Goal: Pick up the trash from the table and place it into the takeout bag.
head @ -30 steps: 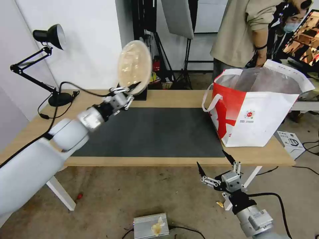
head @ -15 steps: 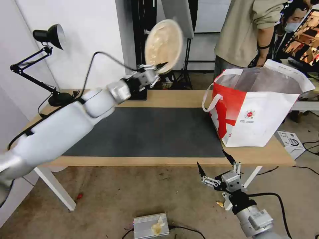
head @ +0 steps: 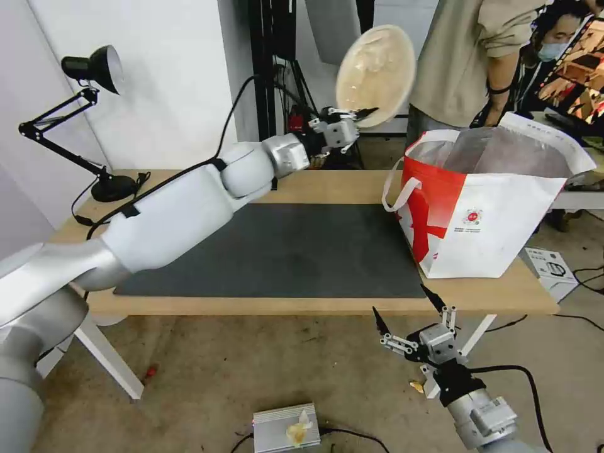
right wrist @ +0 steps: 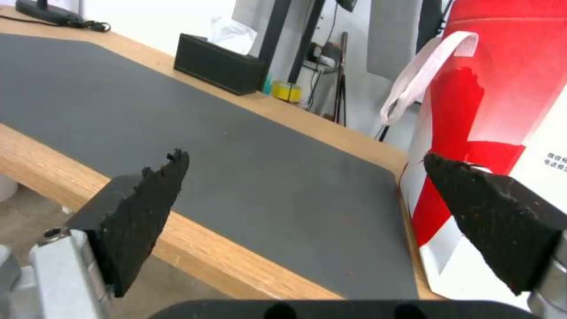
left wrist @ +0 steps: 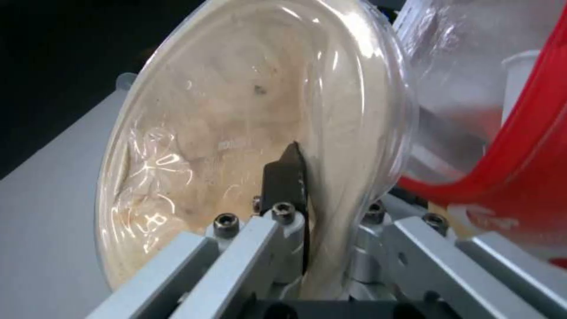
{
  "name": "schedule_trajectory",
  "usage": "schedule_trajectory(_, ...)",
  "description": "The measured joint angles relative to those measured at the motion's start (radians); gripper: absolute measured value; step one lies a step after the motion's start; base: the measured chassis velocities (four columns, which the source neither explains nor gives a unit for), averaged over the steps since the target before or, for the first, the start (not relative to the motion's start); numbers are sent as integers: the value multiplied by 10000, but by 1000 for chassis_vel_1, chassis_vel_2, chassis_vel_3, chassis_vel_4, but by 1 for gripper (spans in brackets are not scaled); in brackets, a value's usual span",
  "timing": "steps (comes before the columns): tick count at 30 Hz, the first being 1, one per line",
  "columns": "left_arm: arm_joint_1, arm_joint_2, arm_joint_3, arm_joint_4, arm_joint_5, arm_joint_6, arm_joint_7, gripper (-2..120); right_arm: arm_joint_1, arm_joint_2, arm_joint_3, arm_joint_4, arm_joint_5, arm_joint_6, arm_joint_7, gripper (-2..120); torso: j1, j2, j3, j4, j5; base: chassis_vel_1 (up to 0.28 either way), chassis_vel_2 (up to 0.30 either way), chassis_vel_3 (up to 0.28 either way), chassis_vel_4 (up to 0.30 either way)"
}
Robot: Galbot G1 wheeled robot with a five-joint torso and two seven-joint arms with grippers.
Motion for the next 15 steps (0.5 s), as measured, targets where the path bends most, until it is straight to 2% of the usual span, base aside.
schedule_trajectory(5,-126,-622,-3,627,501,-274,192,3,0,0,0,0,0,1,0,100,0,-1,0,0,0,0,0,0,0)
schedule_trajectory(6,-174,-934,-17,942,787,-427,258,3,0,0,0,0,0,0,0,100,0,0,0,1,0,0,0,0,0)
schedule_trajectory(15,-218,-1613,-17,1635,1187,-761,484,3,0,0,0,0,0,0,0,100,0,0,0,1,-1,0,0,0,0)
